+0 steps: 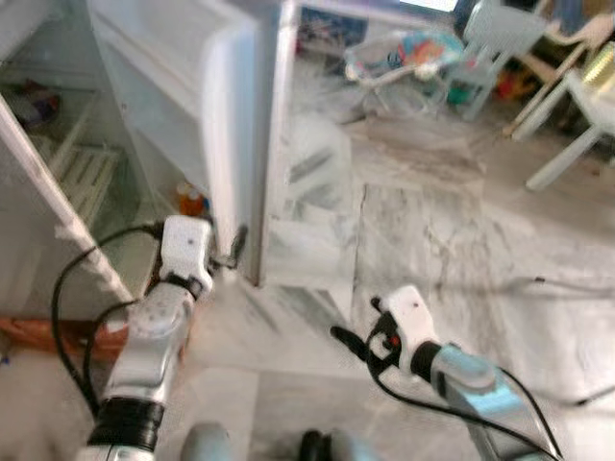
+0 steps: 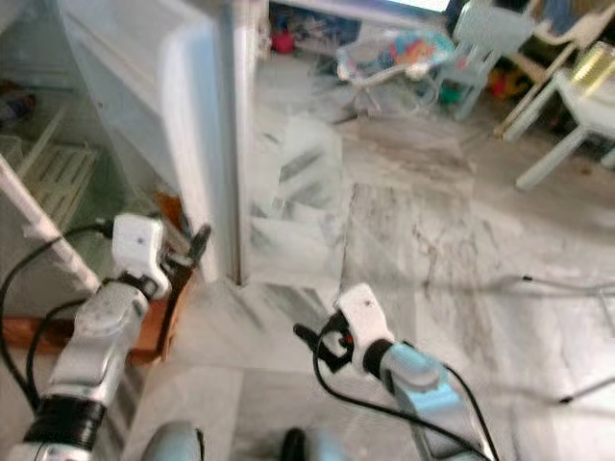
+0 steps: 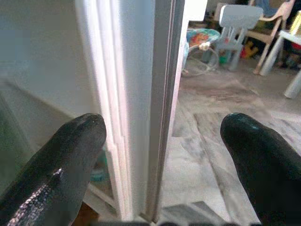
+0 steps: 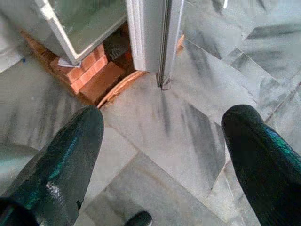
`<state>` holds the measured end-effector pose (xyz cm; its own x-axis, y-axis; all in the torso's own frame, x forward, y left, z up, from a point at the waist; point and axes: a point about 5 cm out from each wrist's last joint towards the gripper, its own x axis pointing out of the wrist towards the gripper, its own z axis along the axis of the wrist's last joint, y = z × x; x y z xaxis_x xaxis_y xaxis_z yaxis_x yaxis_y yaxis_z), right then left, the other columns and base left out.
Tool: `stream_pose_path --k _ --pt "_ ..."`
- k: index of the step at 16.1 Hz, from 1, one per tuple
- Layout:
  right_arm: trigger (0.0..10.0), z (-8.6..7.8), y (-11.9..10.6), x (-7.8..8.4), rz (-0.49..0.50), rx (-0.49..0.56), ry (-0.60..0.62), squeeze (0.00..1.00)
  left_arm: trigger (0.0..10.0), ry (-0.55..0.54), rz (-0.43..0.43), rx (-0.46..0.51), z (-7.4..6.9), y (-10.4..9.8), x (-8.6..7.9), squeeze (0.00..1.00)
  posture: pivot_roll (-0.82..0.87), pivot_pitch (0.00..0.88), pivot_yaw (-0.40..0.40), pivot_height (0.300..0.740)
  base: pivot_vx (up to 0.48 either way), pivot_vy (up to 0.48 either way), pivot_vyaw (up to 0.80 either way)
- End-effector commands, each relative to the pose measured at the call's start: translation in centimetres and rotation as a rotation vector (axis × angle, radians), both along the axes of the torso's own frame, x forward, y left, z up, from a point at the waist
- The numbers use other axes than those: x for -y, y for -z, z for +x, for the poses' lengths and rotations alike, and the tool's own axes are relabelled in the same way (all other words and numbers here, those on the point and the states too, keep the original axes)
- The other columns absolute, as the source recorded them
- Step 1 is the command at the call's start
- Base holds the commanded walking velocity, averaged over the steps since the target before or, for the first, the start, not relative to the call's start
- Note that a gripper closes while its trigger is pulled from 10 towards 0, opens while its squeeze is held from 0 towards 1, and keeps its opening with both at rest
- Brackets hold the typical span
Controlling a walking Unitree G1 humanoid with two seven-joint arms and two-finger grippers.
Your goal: Restocking fridge
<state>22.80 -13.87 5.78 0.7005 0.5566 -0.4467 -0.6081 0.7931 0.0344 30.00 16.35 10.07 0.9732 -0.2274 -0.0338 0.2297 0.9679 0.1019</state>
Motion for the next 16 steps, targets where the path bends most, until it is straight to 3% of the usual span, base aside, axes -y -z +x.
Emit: stream_pose_path --k 1,8,11,14,15,16 --pt "10.0 0.4 -0.4 0.3 -0.005 0.027 0.027 0.0 10.0 -0.02 0.011 -0.008 0.5 0.2 -0.2 0.0 0.1 0.143 -0.125 0.74 0.48 0.0 0.0" --pt "10.0 0.4 -0.4 0.3 -0.008 0.05 0.053 0.0 10.0 -0.055 0.062 -0.005 4.3 -0.4 1.2 0.0 0.09 0.135 -0.116 0.74 0.401 0.0 0.0" --pt "10.0 0.4 -0.5 0.2 -0.006 0.055 0.058 0.0 10.0 -0.034 0.084 -0.005 5.1 -0.5 2.2 0.0 0.08 0.132 -0.113 0.74 0.276 0.0 0.0" --pt "10.0 0.4 -0.3 0.3 -0.011 0.054 0.064 0.0 10.0 0.138 0.085 0.028 5.4 -1.1 6.4 0.0 0.08 0.127 -0.113 0.74 0.28 0.0 0.0" --pt "10.0 0.4 -0.2 0.3 -0.012 0.053 0.063 0.0 10.0 0.239 0.073 0.039 4.9 -1.2 8.8 0.0 0.08 0.127 -0.112 0.74 0.262 0.0 0.0" --pt "10.0 0.4 -0.2 0.3 -0.014 0.053 0.063 0.0 10.0 0.299 0.081 0.042 4.6 -1.1 10.1 0.0 0.08 0.125 -0.113 0.74 0.247 0.0 0.0"
